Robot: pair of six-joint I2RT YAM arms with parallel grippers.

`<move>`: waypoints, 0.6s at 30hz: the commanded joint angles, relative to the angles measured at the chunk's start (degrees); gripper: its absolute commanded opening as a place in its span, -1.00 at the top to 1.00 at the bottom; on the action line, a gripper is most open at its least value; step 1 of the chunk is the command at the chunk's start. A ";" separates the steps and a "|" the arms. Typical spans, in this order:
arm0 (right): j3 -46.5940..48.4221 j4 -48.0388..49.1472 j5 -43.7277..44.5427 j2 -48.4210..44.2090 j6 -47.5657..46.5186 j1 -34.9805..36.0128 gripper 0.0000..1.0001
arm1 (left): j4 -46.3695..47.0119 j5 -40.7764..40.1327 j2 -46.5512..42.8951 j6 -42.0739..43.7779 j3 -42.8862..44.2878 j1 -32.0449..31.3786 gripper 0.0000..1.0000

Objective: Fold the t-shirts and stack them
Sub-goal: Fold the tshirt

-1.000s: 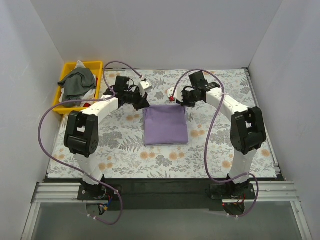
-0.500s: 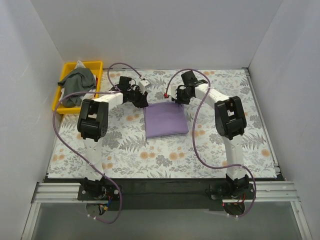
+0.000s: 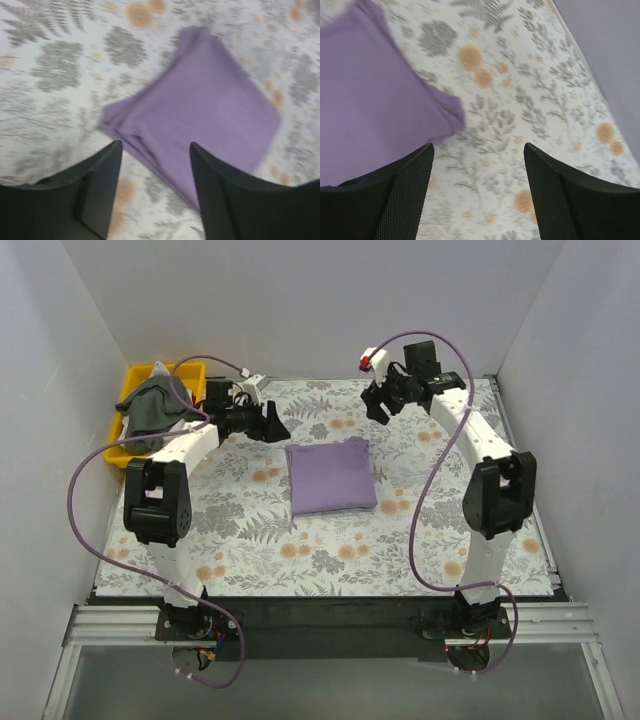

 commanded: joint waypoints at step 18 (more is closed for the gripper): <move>-37.58 12.83 -29.23 0.07 41.55 -1.21 -0.44 | 15.04 17.32 0.45 -36.52 -27.41 -10.01 -0.23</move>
